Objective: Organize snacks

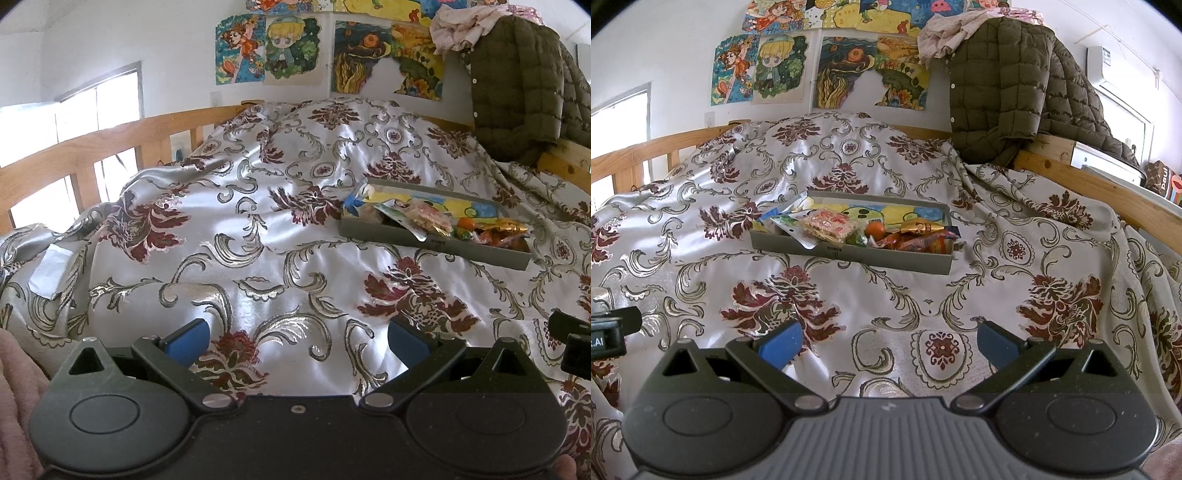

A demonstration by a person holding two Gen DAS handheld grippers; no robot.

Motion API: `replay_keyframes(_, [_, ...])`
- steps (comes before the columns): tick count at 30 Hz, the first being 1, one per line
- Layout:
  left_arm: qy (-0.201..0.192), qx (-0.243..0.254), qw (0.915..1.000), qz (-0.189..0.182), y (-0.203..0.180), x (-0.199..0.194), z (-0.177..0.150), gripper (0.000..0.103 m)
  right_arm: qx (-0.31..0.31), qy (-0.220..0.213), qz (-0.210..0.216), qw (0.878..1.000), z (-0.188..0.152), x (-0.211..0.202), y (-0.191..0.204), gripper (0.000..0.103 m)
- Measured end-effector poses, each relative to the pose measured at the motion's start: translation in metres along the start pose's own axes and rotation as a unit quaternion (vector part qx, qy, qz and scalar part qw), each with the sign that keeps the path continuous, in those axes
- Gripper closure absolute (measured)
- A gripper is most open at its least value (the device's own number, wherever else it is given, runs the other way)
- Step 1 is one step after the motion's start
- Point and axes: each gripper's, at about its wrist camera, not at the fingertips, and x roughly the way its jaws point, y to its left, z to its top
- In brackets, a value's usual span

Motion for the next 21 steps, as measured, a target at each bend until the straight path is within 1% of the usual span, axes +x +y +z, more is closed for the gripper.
replay_keyframes(8, [-0.002,0.009,1.0,-0.003,-0.0025,-0.0014,-0.0007,0.001,-0.001,0.0,0.0,1.0,0.0007,-0.0001,0.0004,0.0])
replay_keyframes(21, [0.002,0.008,1.0,-0.003,-0.0032,-0.0002,-0.0004,0.001,-0.001,0.001,0.0,1.0,-0.0005,-0.0002,0.0008,0.0])
